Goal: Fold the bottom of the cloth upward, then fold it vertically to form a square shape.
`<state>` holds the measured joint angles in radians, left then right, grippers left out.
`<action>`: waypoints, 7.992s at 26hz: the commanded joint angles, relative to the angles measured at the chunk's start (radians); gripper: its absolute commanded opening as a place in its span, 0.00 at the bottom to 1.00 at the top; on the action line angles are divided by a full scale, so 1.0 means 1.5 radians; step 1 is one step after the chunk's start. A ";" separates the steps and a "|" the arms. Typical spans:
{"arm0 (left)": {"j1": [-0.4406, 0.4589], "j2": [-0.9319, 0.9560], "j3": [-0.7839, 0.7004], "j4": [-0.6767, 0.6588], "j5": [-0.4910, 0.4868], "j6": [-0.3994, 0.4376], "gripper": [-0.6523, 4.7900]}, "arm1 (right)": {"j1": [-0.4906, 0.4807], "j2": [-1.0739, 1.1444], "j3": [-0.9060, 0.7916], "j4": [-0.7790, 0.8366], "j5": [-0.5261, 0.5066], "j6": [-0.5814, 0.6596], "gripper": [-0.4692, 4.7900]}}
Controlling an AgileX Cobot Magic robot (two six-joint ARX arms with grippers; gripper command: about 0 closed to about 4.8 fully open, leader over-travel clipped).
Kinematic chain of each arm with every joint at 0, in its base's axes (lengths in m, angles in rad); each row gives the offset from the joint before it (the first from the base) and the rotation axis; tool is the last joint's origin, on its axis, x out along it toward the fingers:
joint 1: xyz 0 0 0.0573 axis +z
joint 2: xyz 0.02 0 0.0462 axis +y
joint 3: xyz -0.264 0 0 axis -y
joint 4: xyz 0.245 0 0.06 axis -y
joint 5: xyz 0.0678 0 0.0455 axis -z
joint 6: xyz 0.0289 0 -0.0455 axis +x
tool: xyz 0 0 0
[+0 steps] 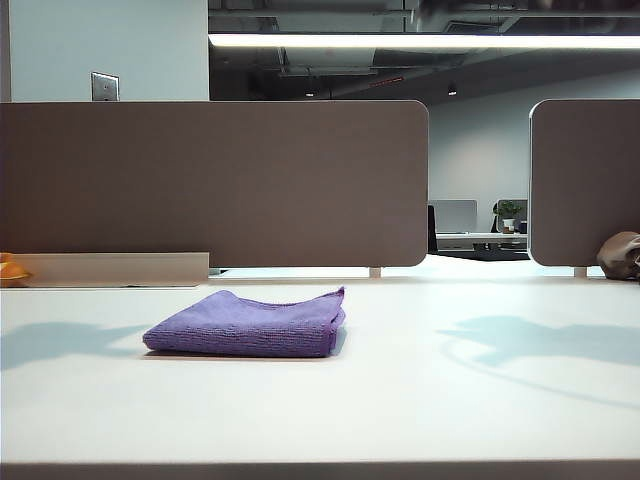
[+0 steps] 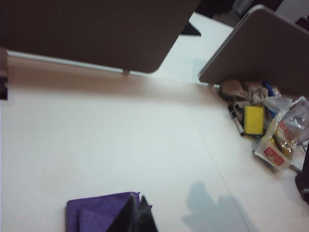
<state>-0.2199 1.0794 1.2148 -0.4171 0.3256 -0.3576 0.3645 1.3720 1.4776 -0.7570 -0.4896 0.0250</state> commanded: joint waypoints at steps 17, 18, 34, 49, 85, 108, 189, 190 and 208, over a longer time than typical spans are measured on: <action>0.000 -0.377 -0.090 -0.110 -0.070 0.060 0.11 | 0.005 -0.267 -0.007 -0.007 -0.001 0.019 0.09; 0.000 -0.399 -0.090 -0.120 -0.070 0.060 0.11 | 0.005 -0.286 -0.007 -0.016 -0.001 0.019 0.09; 0.001 -0.516 -0.124 -0.244 -0.126 0.126 0.11 | 0.004 -0.534 -0.126 -0.046 0.074 -0.035 0.09; 0.001 -0.577 -0.321 -0.107 -0.117 0.120 0.11 | 0.004 -0.740 -0.470 0.160 0.115 0.045 0.09; 0.001 -0.576 -0.734 0.160 -0.088 0.186 0.11 | 0.003 -0.740 -0.964 0.458 0.194 0.135 0.10; 0.001 -0.576 -0.792 0.173 -0.197 0.180 0.11 | 0.004 -0.739 -0.983 0.401 0.308 0.141 0.10; 0.161 -0.716 -0.805 0.246 -0.232 0.151 0.11 | -0.204 -0.913 -0.984 0.437 0.373 0.140 0.10; 0.161 -0.716 -0.805 0.246 -0.232 0.151 0.11 | -0.204 -0.913 -0.984 0.437 0.373 0.140 0.10; 0.161 -0.716 -0.805 0.168 -0.232 0.151 0.11 | -0.204 -0.913 -0.984 0.385 0.372 0.140 0.10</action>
<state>0.0219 0.0036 0.0059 -0.1612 -0.0227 -0.1284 0.0593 0.0021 0.0078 -0.1810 0.0681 0.2352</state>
